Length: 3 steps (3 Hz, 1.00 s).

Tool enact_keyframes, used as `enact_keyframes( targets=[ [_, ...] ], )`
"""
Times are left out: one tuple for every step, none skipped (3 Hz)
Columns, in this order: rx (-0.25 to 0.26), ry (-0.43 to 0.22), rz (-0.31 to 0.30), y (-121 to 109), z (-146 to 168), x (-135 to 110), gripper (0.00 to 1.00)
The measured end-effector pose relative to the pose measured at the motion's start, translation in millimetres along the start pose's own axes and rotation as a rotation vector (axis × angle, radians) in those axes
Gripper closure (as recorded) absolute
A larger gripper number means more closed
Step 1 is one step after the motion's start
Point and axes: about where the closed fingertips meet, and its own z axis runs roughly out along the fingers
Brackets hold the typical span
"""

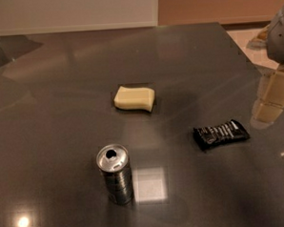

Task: Move rxbar chocolate near sponge

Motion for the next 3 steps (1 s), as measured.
enact_keyframes(
  targets=[
    [-0.002,0.0,-0.008,0.3,1.4,-0.7,0.0],
    [-0.043,-0.001,-0.048,8.0,18.3,2.0,0.0],
    [-0.105,-0.028,-0.085,20.1,44.5,10.5,0.0]
  ],
)
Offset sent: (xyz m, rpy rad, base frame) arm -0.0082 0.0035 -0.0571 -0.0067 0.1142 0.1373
